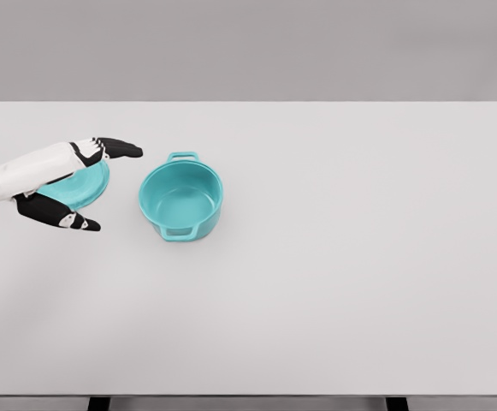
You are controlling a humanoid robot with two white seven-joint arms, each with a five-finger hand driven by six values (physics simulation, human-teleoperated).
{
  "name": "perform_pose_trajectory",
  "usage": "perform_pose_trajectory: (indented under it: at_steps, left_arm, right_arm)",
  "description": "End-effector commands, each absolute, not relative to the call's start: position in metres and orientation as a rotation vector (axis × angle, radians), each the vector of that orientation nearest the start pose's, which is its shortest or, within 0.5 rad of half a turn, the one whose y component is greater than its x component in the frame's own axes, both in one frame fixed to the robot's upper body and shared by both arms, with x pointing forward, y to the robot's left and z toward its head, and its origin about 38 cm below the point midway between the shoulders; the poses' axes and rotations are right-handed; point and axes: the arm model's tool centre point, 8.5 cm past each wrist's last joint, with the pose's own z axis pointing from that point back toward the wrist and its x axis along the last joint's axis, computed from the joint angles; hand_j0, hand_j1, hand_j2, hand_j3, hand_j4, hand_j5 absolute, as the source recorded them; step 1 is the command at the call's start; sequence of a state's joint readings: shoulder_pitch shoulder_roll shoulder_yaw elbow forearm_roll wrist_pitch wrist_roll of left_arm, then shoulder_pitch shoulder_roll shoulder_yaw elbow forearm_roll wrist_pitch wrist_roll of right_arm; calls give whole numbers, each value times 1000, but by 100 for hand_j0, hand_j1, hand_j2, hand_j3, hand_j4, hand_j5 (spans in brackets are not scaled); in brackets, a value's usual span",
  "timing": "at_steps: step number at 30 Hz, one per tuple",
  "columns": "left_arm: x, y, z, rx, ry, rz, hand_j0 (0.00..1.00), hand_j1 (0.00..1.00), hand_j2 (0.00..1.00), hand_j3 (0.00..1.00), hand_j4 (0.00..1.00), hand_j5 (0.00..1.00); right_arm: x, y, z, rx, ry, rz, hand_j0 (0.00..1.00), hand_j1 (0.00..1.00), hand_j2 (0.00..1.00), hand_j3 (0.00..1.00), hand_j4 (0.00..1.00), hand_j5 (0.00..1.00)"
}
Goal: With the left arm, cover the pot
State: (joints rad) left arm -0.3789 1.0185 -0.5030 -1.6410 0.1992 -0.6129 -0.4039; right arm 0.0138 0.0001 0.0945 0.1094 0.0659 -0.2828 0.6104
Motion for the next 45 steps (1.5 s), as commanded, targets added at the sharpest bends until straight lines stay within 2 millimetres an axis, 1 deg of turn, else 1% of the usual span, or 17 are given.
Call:
perform_pose_trajectory:
  at_steps: [1,4,6,11,16,18,19,21,23,24,25,28,29,31,33,36,45]
  left_arm:
    - [371,333,242,-5,-1775,-1582,100,100,100,100,100,100]
    - [381,355,236,13,-1755,-1485,100,100,100,100,100,100]
    - [382,358,236,3,-1760,-1455,100,100,100,100,100,100]
    - [395,392,216,80,-1686,-1367,100,100,100,100,100,100]
    - [406,396,220,115,-1776,-1238,100,100,100,100,100,100]
    - [410,399,209,93,-1776,-1167,100,100,100,100,100,100]
    - [412,411,195,84,-1745,-1100,100,100,100,100,100,100]
    - [420,410,181,82,-1705,-1097,100,100,100,100,100,100]
    - [427,418,177,104,-1674,-1089,100,100,100,100,100,100]
    - [427,423,169,109,-1645,-1086,100,100,100,100,100,100]
    - [428,422,167,109,-1632,-1097,94,94,94,94,94,94]
    - [430,416,146,108,-1561,-1112,93,93,93,93,93,93]
    - [436,413,146,119,-1545,-1112,93,93,93,93,93,93]
    - [441,418,150,172,-1509,-1166,93,93,93,93,93,93]
    - [444,420,154,183,-1515,-1160,92,92,92,92,92,92]
    - [446,437,150,214,-1484,-1111,91,91,91,91,91,91]
    - [453,433,141,189,-1446,-1020,88,88,88,88,88,88]
  right_arm:
    - [-28,-221,-245,544,-93,209,100,100,100,100,100,100]
    - [-29,-221,-245,544,-92,207,100,100,100,100,100,100]
    - [-29,-221,-245,544,-94,204,100,100,100,100,100,100]
    - [-29,-221,-245,544,-94,203,100,100,100,100,100,100]
    - [-29,-221,-245,544,-94,203,100,100,100,100,100,100]
    - [-29,-221,-245,544,-94,203,100,100,100,100,100,100]
    - [-29,-221,-245,544,-94,203,100,100,100,100,100,100]
    - [-29,-221,-245,544,-94,204,100,100,100,100,100,100]
    - [-29,-221,-245,544,-94,203,100,100,100,100,100,100]
    - [-29,-221,-245,544,-94,203,100,100,100,100,100,100]
    - [-29,-221,-245,544,-94,204,100,100,100,100,100,100]
    - [-29,-221,-245,544,-94,203,100,100,100,100,100,100]
    - [-29,-221,-245,544,-94,203,100,100,100,100,100,100]
    - [-29,-221,-245,544,-94,204,100,100,100,100,100,100]
    - [-29,-221,-245,544,-94,204,100,100,100,100,100,100]
    - [-29,-221,-245,544,-94,203,100,100,100,100,100,100]
    - [-29,-221,-245,544,-94,204,100,100,100,100,100,100]
